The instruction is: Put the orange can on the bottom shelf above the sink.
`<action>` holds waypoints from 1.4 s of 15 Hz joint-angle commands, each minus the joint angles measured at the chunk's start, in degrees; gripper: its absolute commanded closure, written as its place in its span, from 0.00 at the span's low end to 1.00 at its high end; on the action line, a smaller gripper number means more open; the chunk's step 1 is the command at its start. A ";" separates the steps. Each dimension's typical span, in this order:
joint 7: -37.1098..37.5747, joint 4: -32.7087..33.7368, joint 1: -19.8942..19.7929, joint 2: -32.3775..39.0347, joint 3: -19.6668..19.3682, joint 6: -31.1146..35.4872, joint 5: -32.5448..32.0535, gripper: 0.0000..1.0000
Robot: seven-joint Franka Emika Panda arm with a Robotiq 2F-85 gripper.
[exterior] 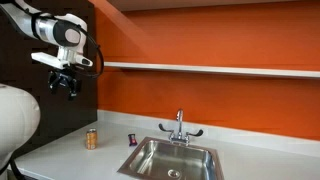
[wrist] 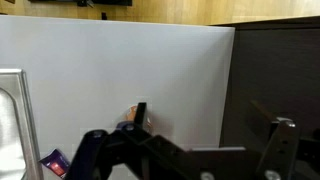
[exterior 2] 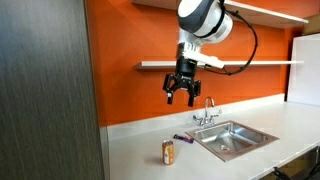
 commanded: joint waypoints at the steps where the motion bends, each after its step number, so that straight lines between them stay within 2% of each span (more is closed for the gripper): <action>1: -0.15 0.08 -0.48 -0.02 0.41 -0.17 0.17 0.00; 6: 0.06 0.34 -0.66 0.47 0.59 -0.12 -0.41 0.00; 14: 4.54 0.82 -2.19 2.82 2.91 0.50 -10.13 0.00; 21: 3.94 0.73 -1.43 8.18 2.83 4.99 -9.26 0.00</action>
